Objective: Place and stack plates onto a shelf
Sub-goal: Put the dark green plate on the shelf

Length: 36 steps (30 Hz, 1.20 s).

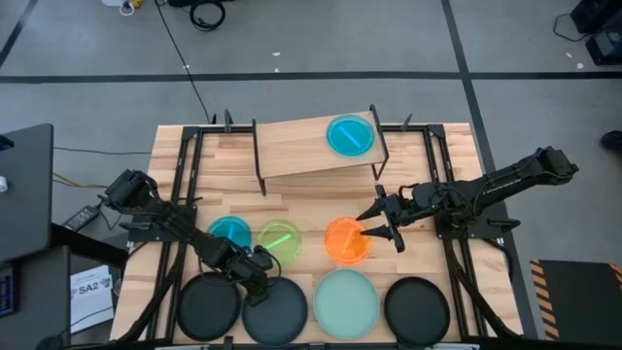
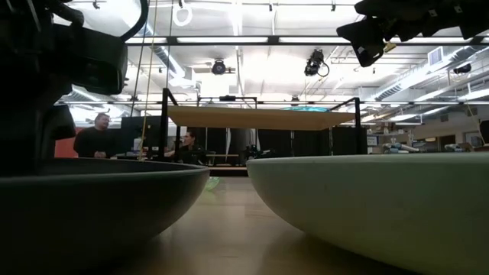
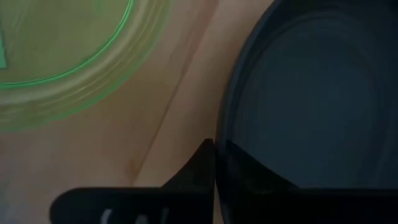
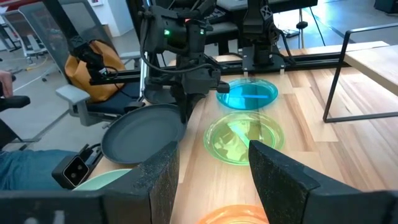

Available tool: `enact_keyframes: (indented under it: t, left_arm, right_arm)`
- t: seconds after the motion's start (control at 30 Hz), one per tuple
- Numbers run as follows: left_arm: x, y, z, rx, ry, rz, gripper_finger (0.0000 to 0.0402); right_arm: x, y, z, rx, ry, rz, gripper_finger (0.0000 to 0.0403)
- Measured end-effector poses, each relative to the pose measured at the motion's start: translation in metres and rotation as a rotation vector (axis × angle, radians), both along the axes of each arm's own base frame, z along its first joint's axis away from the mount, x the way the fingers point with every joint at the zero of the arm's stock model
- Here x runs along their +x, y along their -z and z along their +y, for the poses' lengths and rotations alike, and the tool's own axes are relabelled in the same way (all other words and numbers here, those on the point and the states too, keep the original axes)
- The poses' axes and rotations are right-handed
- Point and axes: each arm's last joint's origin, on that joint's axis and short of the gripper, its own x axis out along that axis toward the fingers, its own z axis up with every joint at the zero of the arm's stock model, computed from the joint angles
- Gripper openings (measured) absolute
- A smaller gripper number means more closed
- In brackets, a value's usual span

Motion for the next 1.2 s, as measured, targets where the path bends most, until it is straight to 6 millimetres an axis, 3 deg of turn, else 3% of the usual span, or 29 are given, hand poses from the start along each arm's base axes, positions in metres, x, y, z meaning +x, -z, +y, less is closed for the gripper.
enact_keyframes:
  t: [0.3,0.7,0.93,1.2]
  left_arm:
    - [-0.003,-0.013,0.002,-0.026,0.009,-0.028,0.0016]
    - [-0.018,-0.063,0.017,-0.107,-0.004,-0.152,0.0016]
    - [-0.018,-0.097,0.051,-0.167,-0.114,-0.276,0.0016]
    - [-0.014,-0.123,0.113,-0.157,-0.325,-0.408,0.0016]
  right_arm:
    - [0.0,0.0,0.0,0.0,0.0,0.0,0.0199]
    - [0.0,0.0,0.0,0.0,0.001,0.0,0.0199]
    - [0.0,0.0,0.0,0.0,0.001,0.0,0.0199]
    - [0.0,0.0,0.0,0.0,0.001,0.0,0.0199]
